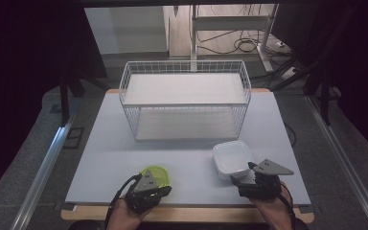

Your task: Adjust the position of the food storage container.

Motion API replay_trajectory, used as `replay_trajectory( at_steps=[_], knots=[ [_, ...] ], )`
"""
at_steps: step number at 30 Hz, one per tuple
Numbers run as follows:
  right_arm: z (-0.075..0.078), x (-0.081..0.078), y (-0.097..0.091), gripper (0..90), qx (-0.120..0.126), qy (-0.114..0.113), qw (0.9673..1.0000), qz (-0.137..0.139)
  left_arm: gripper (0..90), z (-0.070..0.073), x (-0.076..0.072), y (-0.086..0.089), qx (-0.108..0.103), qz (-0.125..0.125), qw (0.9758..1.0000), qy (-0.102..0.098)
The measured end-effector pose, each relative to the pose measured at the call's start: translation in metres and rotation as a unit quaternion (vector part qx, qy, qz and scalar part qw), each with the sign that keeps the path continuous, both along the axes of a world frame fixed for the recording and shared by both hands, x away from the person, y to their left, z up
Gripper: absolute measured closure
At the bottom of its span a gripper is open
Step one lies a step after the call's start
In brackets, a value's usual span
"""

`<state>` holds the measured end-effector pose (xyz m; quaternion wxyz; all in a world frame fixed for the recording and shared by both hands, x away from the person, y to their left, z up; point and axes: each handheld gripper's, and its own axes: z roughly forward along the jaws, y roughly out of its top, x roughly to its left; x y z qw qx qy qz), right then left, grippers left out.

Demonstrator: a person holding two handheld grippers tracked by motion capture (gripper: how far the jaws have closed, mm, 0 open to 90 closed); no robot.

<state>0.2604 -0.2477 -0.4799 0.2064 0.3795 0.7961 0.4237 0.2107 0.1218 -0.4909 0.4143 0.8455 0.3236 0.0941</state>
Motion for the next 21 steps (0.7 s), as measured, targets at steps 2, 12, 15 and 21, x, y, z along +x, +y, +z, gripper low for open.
replay_trajectory(
  at_steps=[2,12,15,21],
  knots=[
    [0.0,0.0,0.0,18.2,0.001,-0.001,1.0,0.0,89.9,0.0,0.0,0.0,-0.001,0.0,1.0,0.001],
    [0.0,0.0,0.0,18.3,0.002,0.0,1.0,0.001,89.8,-0.003,0.005,0.009,0.007,0.022,0.9997,0.01],
    [-0.001,0.0,0.0,18.4,0.001,0.002,1.0,0.002,89.9,-0.004,0.008,0.015,0.005,0.032,0.9994,0.011],
    [-0.001,0.0,0.001,18.7,0.0,0.003,1.0,0.003,89.8,-0.007,0.014,0.025,0.007,0.052,0.9984,0.017]
  ],
)
